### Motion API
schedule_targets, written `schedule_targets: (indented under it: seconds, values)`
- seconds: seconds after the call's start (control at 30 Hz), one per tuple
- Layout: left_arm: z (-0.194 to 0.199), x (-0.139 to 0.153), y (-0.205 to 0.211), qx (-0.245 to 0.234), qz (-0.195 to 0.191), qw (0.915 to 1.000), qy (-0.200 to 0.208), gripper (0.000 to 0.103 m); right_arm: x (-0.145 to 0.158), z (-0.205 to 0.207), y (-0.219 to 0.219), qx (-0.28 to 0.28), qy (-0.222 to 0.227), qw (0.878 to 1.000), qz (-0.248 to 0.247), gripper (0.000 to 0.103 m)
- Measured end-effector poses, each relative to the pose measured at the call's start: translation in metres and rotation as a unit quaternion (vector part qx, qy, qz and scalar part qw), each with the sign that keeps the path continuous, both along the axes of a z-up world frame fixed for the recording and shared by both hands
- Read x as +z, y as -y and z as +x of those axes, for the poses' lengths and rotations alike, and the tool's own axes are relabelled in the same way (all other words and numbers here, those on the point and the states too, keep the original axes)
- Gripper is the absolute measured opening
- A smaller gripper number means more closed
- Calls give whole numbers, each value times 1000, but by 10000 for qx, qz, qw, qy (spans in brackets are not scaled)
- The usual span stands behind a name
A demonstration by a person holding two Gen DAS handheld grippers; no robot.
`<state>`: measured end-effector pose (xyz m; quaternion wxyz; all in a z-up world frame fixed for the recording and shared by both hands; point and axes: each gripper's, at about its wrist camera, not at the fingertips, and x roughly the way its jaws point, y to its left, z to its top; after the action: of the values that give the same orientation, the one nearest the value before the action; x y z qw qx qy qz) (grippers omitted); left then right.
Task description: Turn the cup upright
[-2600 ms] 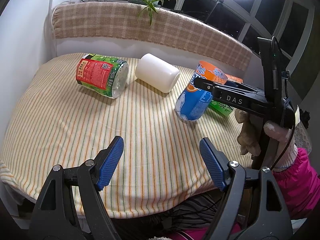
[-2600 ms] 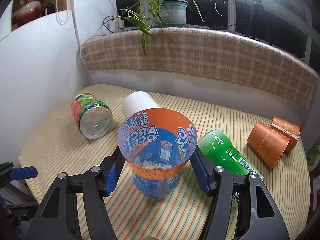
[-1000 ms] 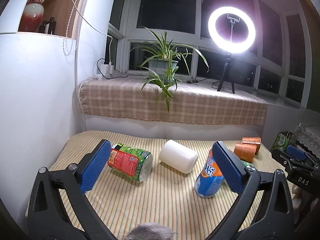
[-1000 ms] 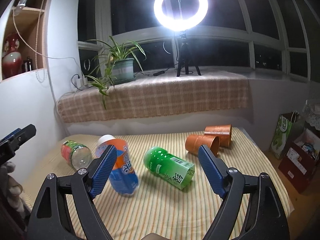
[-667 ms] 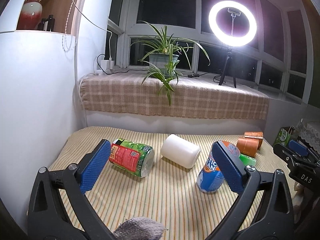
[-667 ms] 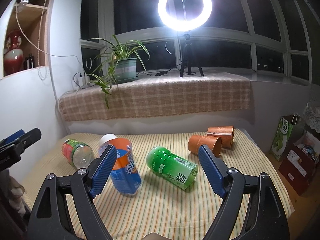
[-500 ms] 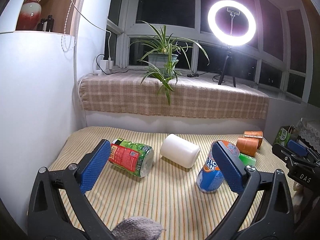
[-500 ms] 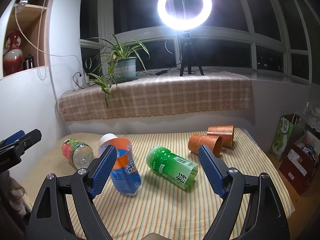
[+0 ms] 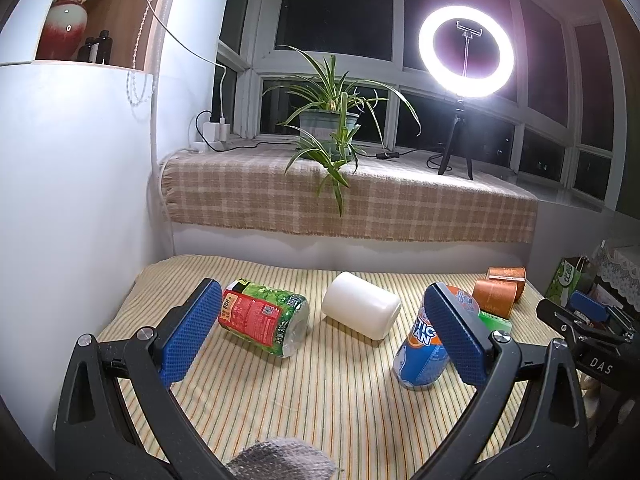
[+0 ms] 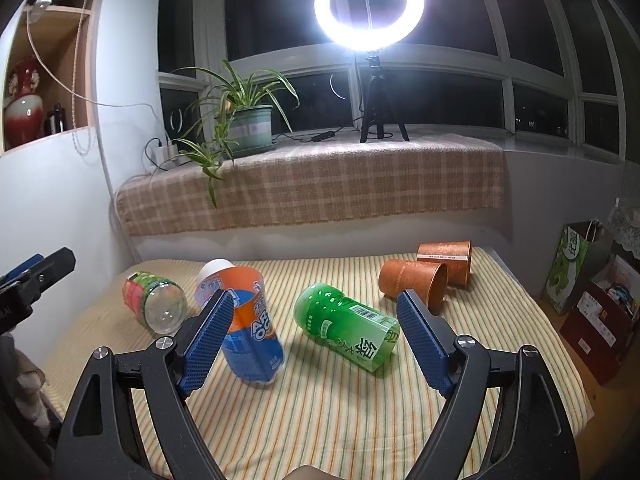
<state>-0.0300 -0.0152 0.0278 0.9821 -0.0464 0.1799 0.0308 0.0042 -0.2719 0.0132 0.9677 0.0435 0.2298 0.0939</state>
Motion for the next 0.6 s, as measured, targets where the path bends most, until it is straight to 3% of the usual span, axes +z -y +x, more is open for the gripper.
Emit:
schedule_targets:
  seconds: [0.6]
  values:
    - [-1, 1, 0, 4, -7, 10000, 7, 103, -3, 2, 1, -3, -70, 10000, 52, 84]
